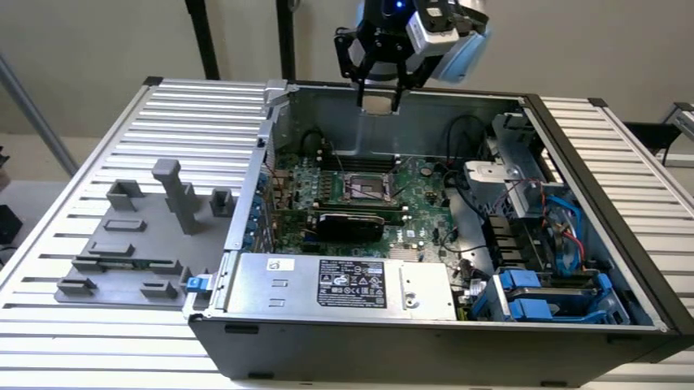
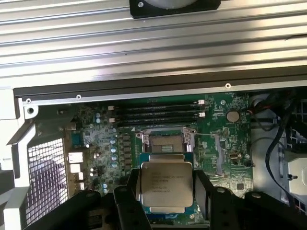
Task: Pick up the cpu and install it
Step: 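Pick up the cpu and move it towards the insertion slot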
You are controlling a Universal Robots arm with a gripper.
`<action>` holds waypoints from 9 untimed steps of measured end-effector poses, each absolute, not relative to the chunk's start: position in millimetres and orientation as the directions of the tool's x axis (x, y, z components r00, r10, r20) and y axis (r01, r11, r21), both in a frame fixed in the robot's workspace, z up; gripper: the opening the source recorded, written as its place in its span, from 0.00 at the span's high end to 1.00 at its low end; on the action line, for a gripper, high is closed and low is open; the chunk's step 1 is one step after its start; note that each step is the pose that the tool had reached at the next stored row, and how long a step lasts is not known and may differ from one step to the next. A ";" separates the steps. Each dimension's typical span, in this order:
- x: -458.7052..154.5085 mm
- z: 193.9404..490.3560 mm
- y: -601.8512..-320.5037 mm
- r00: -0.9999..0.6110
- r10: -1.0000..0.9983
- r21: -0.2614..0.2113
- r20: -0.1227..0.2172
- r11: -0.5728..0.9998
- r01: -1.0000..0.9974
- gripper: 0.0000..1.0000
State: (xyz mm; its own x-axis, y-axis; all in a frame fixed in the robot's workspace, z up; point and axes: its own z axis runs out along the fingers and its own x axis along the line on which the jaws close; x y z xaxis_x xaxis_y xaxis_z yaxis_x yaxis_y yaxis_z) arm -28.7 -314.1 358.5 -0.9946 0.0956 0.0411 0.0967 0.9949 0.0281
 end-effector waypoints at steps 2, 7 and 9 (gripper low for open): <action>-22.8 357.1 -313.1 -0.995 0.094 0.028 0.041 0.995 0.095 0.45; -16.3 355.5 -312.4 -0.996 0.082 0.028 0.041 0.996 0.084 0.45; -16.3 355.5 -312.3 -0.996 0.081 0.028 0.041 0.996 0.083 0.45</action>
State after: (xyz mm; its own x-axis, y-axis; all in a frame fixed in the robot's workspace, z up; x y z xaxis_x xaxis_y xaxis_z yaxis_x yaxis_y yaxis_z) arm -16.3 -312.3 355.5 -0.9958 0.0814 0.0412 0.0826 0.9962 0.0278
